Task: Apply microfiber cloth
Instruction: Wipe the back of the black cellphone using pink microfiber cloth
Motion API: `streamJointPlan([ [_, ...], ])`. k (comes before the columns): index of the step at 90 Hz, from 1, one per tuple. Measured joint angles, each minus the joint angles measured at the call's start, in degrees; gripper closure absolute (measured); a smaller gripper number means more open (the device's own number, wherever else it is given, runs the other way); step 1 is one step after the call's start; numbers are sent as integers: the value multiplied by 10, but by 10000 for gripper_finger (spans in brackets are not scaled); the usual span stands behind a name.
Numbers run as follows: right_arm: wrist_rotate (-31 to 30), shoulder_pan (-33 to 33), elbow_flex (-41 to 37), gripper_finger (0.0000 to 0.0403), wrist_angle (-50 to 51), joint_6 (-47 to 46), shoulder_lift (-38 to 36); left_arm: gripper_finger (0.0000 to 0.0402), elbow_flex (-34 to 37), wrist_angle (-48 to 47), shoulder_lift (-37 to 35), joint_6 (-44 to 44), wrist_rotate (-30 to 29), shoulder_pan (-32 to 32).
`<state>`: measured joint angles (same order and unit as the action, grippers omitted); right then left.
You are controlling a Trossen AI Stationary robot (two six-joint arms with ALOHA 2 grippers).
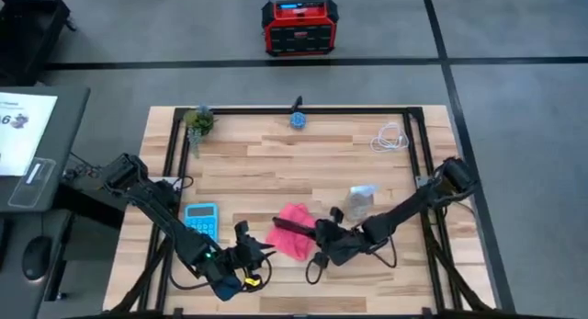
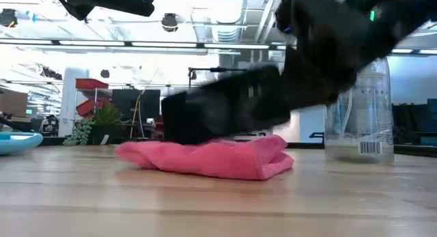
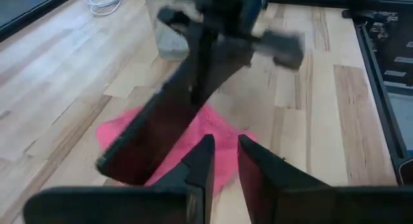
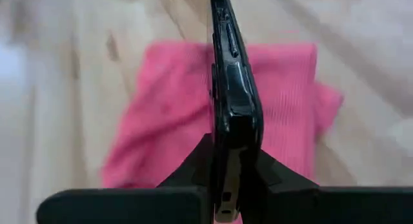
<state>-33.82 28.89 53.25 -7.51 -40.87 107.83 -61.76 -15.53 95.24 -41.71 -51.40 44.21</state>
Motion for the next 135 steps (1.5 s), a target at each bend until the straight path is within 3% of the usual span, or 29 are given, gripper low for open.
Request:
streamJointPlan([
  [19,133,-25,13,384,-146,76,71,357,-9,13,0,26,0,3],
  [49,191,-35,40,383,-55,158,35,356,-31,-46,1,51,7,1],
  [64,214,-39,41,383,-50,160,29,330,-31,-87,4,76,73,-46],
  [80,221,-40,41,383,-45,159,30,275,-28,-84,5,89,200,-92],
  [92,221,-41,41,383,-48,160,30,264,-15,-94,5,87,262,-105],
  [112,221,-43,41,382,-49,160,30,289,19,-92,5,63,275,-106],
  [135,221,-42,41,382,-47,161,31,367,38,-57,5,59,284,-106],
])
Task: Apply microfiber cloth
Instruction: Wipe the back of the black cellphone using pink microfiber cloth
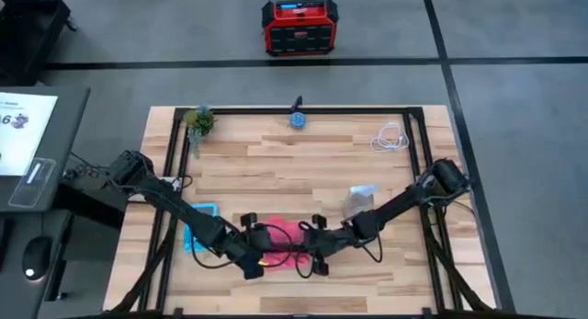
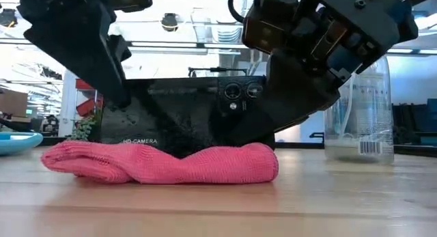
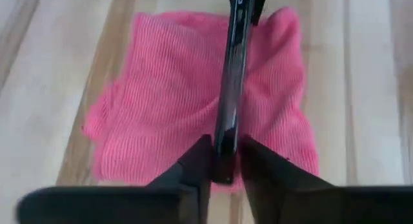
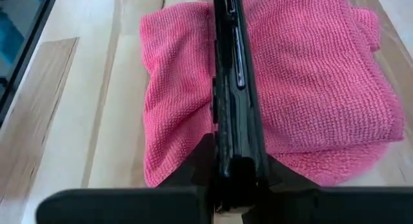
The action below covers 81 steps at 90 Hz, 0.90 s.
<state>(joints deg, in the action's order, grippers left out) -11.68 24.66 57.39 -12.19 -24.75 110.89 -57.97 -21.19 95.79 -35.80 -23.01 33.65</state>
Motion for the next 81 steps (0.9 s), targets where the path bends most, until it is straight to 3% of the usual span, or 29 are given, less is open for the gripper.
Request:
streamJointPlan([
  [9,1,0,0,382,1,4,0,388,13,27,0,15,2,1],
  [50,-2,-1,0,382,-9,2,0,381,-4,-19,-2,-1,-32,23],
  [62,-3,0,0,382,-5,-6,0,360,-4,-18,6,12,-41,17],
  [81,-2,-1,0,382,-5,-9,0,288,-11,-18,6,40,-43,8],
])
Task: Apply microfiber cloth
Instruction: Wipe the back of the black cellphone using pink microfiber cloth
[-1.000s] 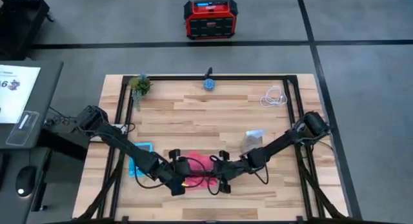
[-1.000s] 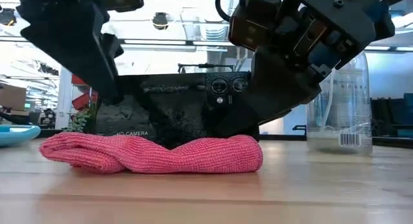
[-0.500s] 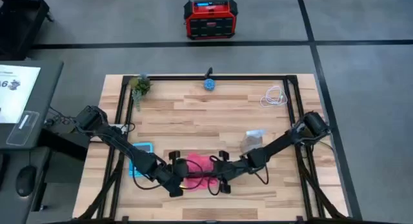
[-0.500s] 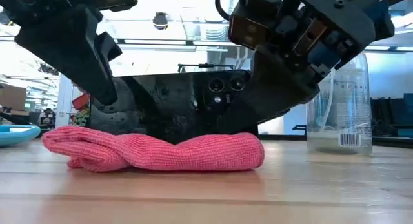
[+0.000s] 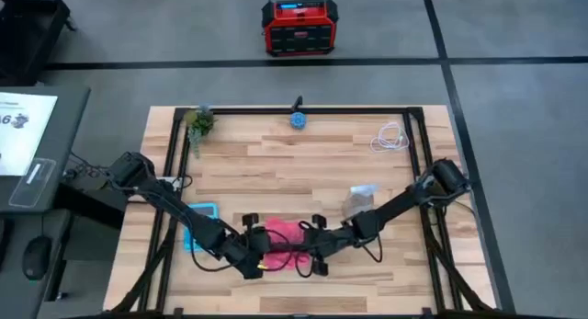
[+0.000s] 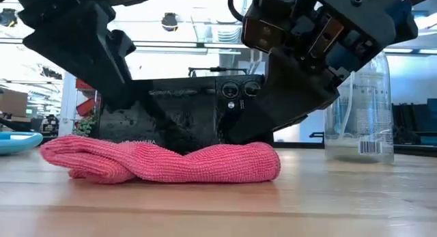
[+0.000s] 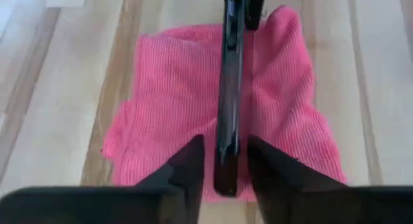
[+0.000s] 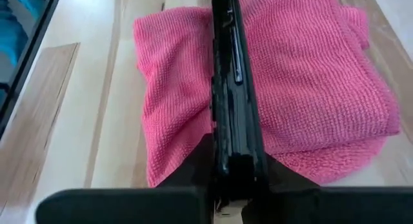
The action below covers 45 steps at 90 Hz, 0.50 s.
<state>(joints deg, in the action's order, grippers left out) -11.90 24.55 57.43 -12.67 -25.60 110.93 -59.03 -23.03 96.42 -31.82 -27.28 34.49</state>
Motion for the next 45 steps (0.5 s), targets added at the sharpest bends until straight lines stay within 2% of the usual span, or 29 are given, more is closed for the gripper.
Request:
streamJointPlan([
  [10,0,0,0,382,0,3,0,267,-18,11,-2,13,0,-2],
  [23,6,0,12,382,7,4,0,271,-20,8,0,27,6,-12],
  [35,9,0,40,382,37,25,0,299,-21,12,18,27,41,-23],
  [45,-6,0,68,382,93,34,0,345,-20,11,45,27,62,-25],
])
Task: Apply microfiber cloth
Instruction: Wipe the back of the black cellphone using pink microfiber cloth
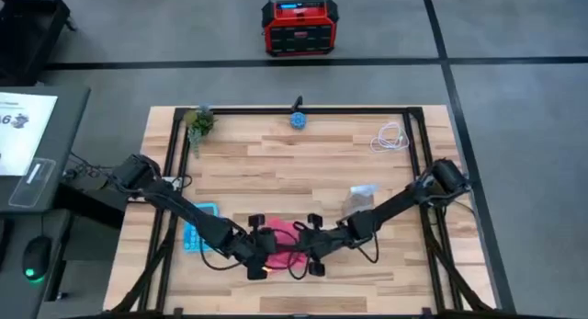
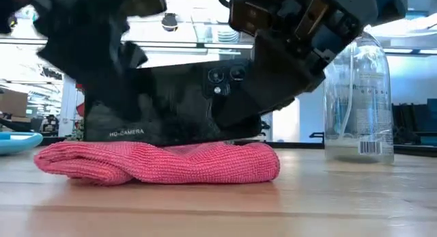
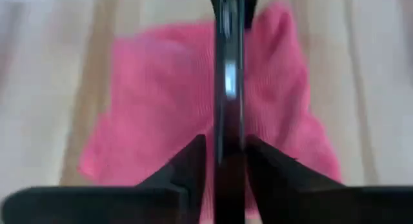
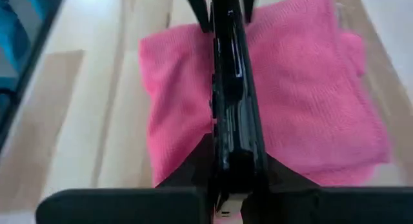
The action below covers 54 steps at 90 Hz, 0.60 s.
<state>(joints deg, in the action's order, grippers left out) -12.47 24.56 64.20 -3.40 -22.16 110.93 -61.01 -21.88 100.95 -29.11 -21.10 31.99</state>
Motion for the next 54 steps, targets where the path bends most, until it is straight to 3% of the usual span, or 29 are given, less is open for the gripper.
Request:
streamJointPlan([
  [9,-2,0,15,381,33,8,0,387,0,5,11,-11,-1,2],
  [20,-3,-1,17,363,38,7,0,389,0,4,12,-23,-27,10],
  [33,-5,-1,18,313,50,7,-1,396,0,1,10,-55,-69,29],
  [54,-19,-1,18,236,133,15,-38,397,14,-9,-5,-191,-234,97],
])
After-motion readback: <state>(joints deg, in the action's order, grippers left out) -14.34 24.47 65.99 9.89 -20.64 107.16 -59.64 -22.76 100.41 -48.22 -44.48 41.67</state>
